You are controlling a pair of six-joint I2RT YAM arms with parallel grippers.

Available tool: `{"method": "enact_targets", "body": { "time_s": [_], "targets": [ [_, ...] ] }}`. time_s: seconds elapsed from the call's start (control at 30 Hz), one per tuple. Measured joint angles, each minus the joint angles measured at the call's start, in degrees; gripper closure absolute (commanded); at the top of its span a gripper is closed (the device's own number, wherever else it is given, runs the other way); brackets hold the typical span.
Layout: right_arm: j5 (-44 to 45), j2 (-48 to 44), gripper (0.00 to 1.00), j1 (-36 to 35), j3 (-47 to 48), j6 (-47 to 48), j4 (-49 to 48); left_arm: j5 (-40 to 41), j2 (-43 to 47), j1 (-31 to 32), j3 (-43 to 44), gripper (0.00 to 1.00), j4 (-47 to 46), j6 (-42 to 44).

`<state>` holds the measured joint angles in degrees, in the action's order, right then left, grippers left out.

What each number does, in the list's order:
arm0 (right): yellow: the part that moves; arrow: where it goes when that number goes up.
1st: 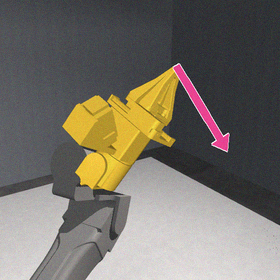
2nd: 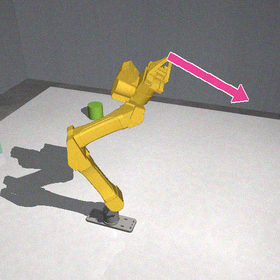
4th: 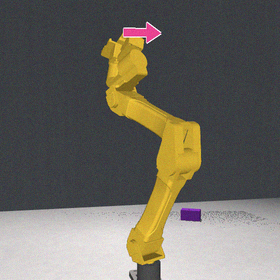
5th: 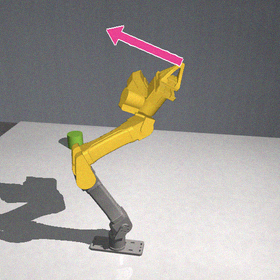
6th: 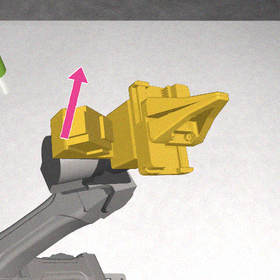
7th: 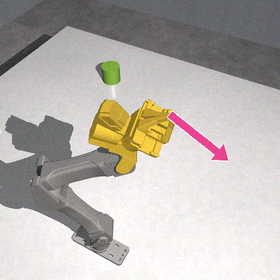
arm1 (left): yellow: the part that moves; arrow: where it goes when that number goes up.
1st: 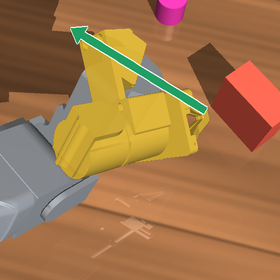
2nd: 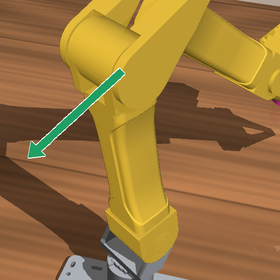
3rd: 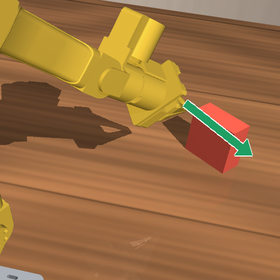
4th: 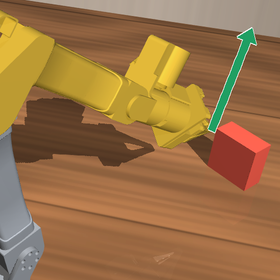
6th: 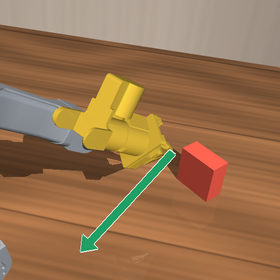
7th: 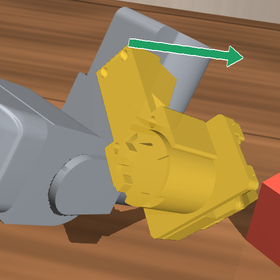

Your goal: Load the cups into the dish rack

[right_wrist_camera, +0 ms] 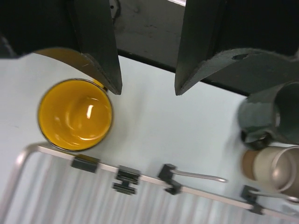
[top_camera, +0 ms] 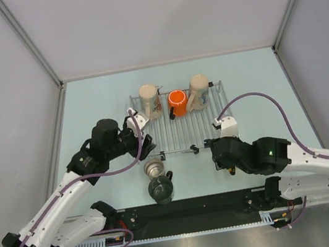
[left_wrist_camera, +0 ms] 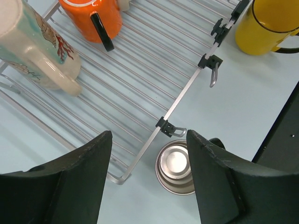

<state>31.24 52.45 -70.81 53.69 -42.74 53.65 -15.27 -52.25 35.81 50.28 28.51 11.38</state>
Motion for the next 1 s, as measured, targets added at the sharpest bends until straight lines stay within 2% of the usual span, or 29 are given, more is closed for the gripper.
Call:
{"method": "enact_targets", "body": {
  "time_s": [0.17,0.37,0.5,0.63,0.7,0.8,1.0],
  "targets": [
    [2.97,-0.46,0.45,1.68,-0.35,-3.39,4.81,-0.26,3.80,0.00,-1.14,0.30,0.15,0.70],
    [3.08,-0.24,0.45,5.38,-2.16,-3.76,3.78,-0.59,4.87,0.00,-1.66,0.31,0.44,0.70],
    [0.59,2.08,0.46,7.91,-5.42,-2.69,-0.83,-0.59,3.41,0.00,-1.73,0.33,0.15,0.70],
    [-3.37,5.11,0.46,10.56,-8.87,-1.14,-6.29,0.15,-1.66,0.00,-1.77,0.33,-0.17,0.79],
    [-4.79,6.75,0.51,11.50,-9.90,-0.57,-8.61,0.96,-3.89,0.00,-2.08,0.33,-0.13,0.87],
    [-5.79,7.41,0.59,12.17,-10.88,0.09,-10.95,1.51,-4.07,0.00,-2.73,0.34,0.15,1.16],
    [-6.93,9.29,0.59,14.21,-11.93,0.15,-14.14,1.55,-2.32,0.00,-2.73,0.34,-0.02,1.22]
  ]
}}
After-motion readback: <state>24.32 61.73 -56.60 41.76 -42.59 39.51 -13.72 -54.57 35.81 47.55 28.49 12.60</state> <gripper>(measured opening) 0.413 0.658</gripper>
